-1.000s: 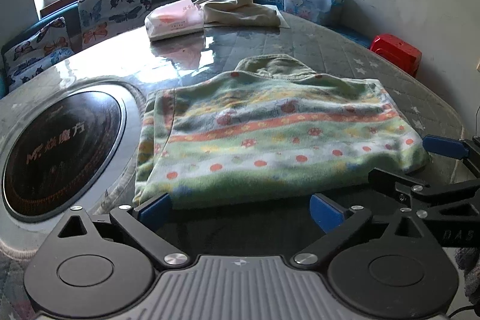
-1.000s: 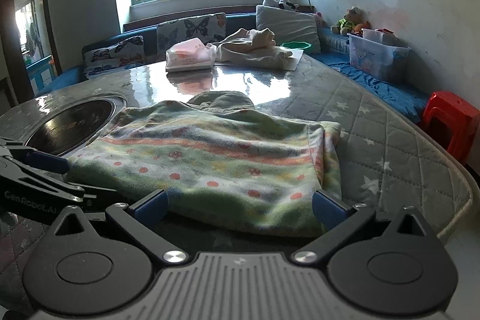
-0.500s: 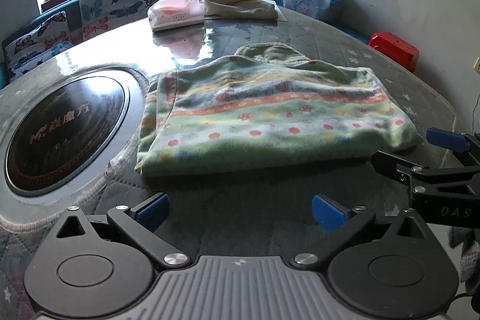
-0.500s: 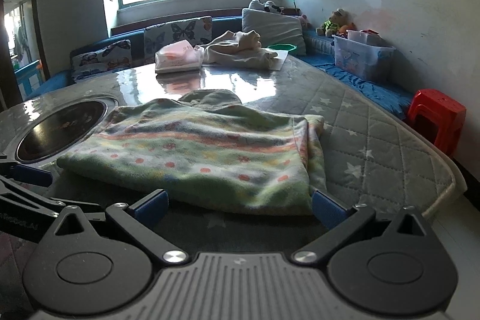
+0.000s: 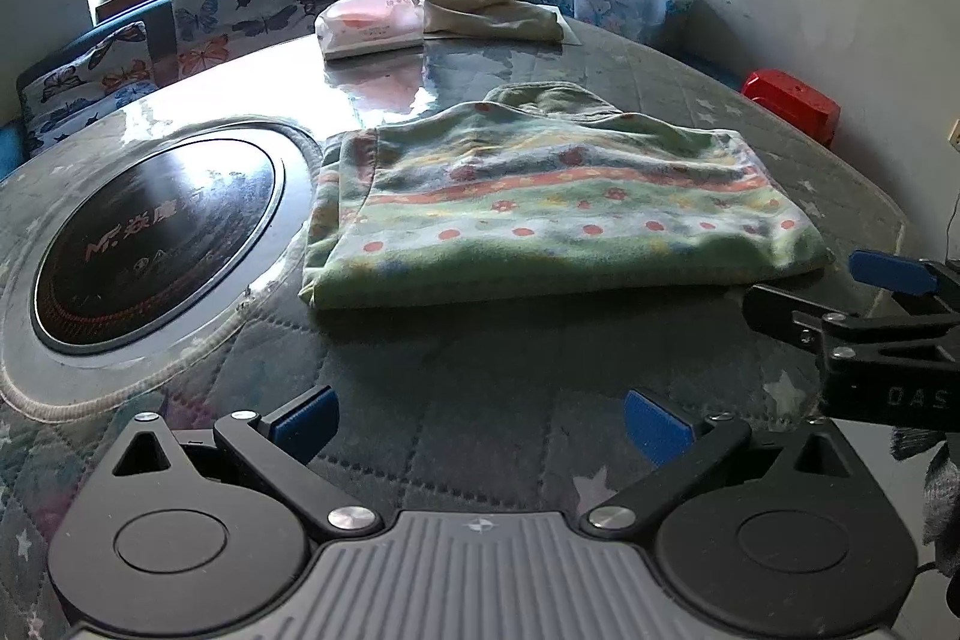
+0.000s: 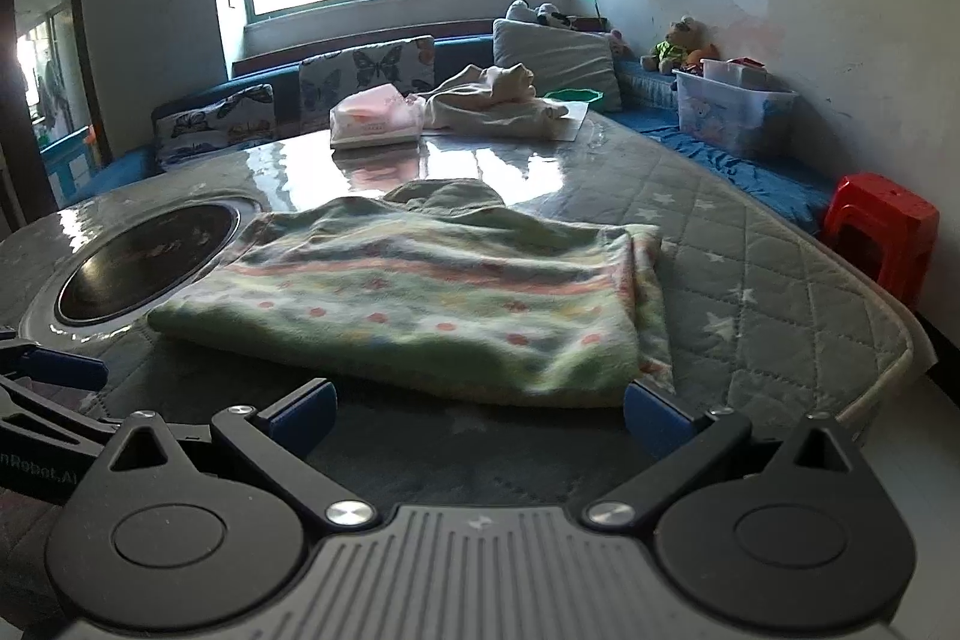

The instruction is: Fold clothes

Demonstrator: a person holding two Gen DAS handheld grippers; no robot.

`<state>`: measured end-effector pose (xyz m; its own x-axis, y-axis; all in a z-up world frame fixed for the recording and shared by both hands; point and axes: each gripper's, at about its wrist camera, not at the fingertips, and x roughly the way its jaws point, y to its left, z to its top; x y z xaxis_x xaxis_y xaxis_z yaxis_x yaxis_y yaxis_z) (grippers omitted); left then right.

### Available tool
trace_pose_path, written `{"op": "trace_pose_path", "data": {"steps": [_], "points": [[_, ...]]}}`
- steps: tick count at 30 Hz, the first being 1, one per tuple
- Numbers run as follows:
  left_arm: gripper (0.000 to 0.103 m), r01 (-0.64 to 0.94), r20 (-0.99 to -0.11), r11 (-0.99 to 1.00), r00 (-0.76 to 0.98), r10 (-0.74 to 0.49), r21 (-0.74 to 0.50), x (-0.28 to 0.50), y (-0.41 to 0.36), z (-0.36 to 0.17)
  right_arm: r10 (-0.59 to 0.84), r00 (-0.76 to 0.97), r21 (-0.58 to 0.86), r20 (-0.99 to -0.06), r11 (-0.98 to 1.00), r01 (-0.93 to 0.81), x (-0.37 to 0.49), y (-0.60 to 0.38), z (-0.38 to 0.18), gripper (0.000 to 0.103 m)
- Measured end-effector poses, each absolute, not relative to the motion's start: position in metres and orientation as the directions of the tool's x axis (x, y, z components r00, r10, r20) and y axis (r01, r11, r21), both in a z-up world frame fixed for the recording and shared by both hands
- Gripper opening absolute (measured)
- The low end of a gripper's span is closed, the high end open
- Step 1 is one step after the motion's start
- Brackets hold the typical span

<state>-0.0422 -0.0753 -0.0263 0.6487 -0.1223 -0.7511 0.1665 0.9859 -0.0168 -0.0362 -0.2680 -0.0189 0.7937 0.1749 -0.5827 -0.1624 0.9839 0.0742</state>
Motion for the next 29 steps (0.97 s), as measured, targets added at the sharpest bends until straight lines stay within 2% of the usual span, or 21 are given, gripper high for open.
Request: {"op": "trace_pose_path", "data": {"steps": [6, 9, 29], "points": [[0.103, 0.167, -0.749, 0.986, 0.652, -0.12, -0.012, -0.051, -0.074, -0.026, 0.209, 0.795, 0.109, -0.569, 0.978, -0.179, -0.043, -0.267, -0.015, 0.103], [0.103, 0.165, -0.746, 0.986, 0.656, -0.118, -0.01, -0.055, -0.075, -0.026, 0.211, 0.773, 0.135, -0.599, 0.978, -0.161, -0.041, -0.269, -0.016, 0.103], [0.103, 0.155, -0.73, 0.988, 0.675, -0.105, 0.001, -0.066, -0.075, -0.022, 0.185, 0.803, 0.075, -0.567, 0.982, -0.173, -0.055, -0.261, -0.015, 0.103]]}}
